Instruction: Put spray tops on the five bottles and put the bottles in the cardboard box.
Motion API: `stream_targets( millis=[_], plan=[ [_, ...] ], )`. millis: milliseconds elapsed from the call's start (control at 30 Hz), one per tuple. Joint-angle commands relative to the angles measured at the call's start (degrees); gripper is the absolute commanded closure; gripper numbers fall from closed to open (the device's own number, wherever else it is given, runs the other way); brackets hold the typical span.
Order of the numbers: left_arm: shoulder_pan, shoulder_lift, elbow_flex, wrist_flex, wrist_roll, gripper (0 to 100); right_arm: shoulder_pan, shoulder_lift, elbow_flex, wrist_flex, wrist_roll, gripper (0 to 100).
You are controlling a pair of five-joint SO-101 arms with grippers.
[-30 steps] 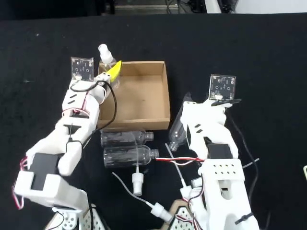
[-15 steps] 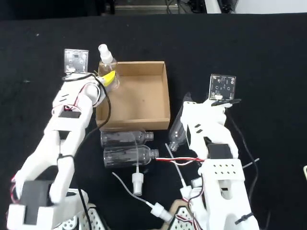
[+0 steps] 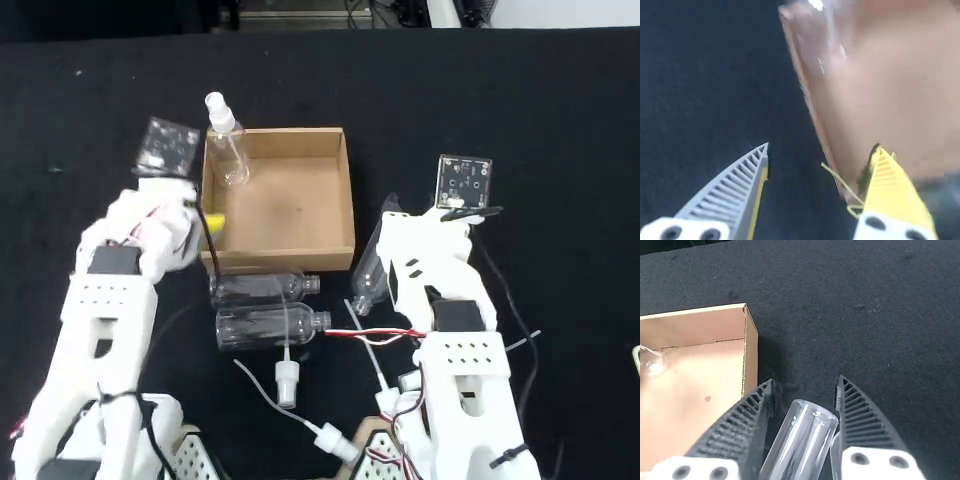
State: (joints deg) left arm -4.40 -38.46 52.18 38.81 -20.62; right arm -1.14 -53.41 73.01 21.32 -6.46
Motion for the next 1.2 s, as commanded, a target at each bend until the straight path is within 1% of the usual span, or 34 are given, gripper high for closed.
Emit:
stream_targets(
  millis=[0,67,133,200,300,400,500,667,800,1033,1167],
  plan=[
    [5.1,-6.9,-4.1,20.4,-9.5,71,1.1,-0.4,-0.4,-1.8,-0.1,82.0],
    [8.0,-7.6,-5.5,28.7,-11.1,71,1.1,-0.4,-0.4,-1.8,-0.1,82.0],
    [10.9,-7.6,-5.8,33.4,-11.4,71,1.1,-0.4,-0.4,-1.8,-0.1,82.0],
    [13.7,-7.6,-4.8,35.2,-11.4,71,1.1,-0.3,-0.4,-1.8,-0.1,82.0],
    [18.9,-8.0,-2.3,35.7,-11.5,71,1.1,-0.2,-0.4,-1.8,-0.1,82.0],
    [24.0,-7.9,-0.7,35.5,-11.5,71,1.1,-0.2,-0.4,-1.8,-0.1,82.1],
    [26.9,-7.6,0.0,35.1,-11.4,71,1.2,-0.2,-0.4,-1.8,-0.1,82.1],
    [27.7,-7.6,4.8,27.5,-11.5,71,1.1,-0.1,-0.4,-1.8,-0.1,82.1],
    [27.5,-7.5,5.7,22.8,-11.5,71,1.1,-0.1,-0.4,-1.8,-0.1,82.1],
    [27.9,-7.5,7.5,22.0,-11.6,71,1.1,-0.1,-0.4,-1.8,-0.1,82.1],
    [29.6,-7.5,8.6,22.0,-11.6,71,1.1,-0.1,-0.4,-1.8,-0.1,82.1]
  ],
)
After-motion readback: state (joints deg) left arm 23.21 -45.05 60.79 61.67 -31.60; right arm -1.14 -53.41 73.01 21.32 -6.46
